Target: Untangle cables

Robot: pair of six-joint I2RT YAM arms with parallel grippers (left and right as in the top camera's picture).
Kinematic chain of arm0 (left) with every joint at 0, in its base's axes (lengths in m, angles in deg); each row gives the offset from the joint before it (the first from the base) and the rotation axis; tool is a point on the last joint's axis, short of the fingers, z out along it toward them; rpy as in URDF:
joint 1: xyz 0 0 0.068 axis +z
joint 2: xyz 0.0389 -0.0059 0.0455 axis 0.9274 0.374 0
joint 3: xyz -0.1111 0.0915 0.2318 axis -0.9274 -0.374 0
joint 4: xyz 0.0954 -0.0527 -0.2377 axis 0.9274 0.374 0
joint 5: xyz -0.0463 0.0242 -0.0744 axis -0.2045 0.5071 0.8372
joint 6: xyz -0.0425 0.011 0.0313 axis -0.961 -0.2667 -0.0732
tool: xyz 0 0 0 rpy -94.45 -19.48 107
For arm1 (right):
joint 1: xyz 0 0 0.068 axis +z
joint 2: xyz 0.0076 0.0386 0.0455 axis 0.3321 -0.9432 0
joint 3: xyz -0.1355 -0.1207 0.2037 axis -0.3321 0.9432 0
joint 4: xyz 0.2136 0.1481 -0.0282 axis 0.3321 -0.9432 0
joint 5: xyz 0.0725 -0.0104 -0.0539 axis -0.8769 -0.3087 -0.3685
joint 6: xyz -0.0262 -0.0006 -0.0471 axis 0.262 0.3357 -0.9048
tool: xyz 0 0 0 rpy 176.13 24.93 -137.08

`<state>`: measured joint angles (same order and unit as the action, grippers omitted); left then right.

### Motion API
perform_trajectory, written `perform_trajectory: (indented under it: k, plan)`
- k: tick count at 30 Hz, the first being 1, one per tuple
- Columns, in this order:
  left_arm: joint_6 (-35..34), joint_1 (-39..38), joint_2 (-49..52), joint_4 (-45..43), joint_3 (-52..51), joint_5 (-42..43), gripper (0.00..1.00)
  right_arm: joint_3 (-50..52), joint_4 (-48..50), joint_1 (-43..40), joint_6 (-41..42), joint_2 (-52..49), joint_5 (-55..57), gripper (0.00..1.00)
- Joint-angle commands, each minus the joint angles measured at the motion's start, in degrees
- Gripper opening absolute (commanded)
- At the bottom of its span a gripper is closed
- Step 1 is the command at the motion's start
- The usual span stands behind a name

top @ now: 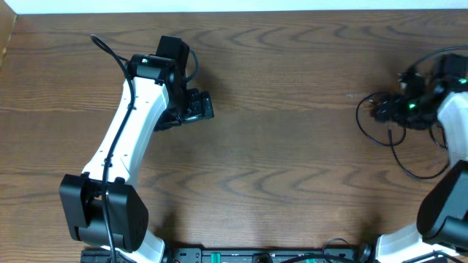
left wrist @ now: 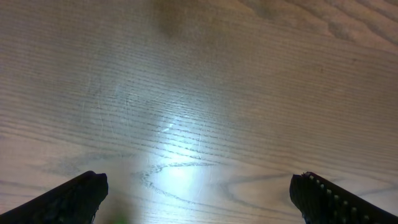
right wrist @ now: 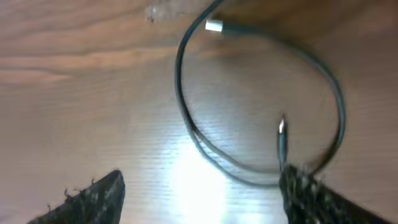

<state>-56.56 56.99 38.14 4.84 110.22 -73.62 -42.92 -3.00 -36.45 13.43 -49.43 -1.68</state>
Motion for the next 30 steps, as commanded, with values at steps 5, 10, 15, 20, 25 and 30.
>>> perform_trajectory:
  k: [5,10,15,20,25,30]
  plan:
    - [0.98,-0.17,-0.33,0.35,0.00,-0.28,0.99,13.33,14.60,7.78,-15.67,0.04,6.05,0.73]
    - [0.98,-0.17,-0.31,0.52,0.00,-0.28,0.99,19.08,20.26,7.63,-15.67,-0.50,10.38,0.61]
    - [0.98,-0.17,-0.33,0.57,0.00,-0.28,0.99,20.46,19.71,7.30,-14.32,-0.50,12.07,0.52]
    - [1.01,-0.17,-0.31,0.57,-0.02,-0.31,0.99,20.46,15.08,7.23,-10.99,-0.50,25.70,0.27]
    - [1.01,-0.17,-0.31,0.57,0.00,-0.31,0.99,20.46,14.38,7.26,-8.31,-0.50,28.74,0.15]
    - [1.01,-0.17,-0.31,0.57,0.00,-0.28,0.99,20.46,14.10,7.30,-8.28,-0.50,26.51,0.01]
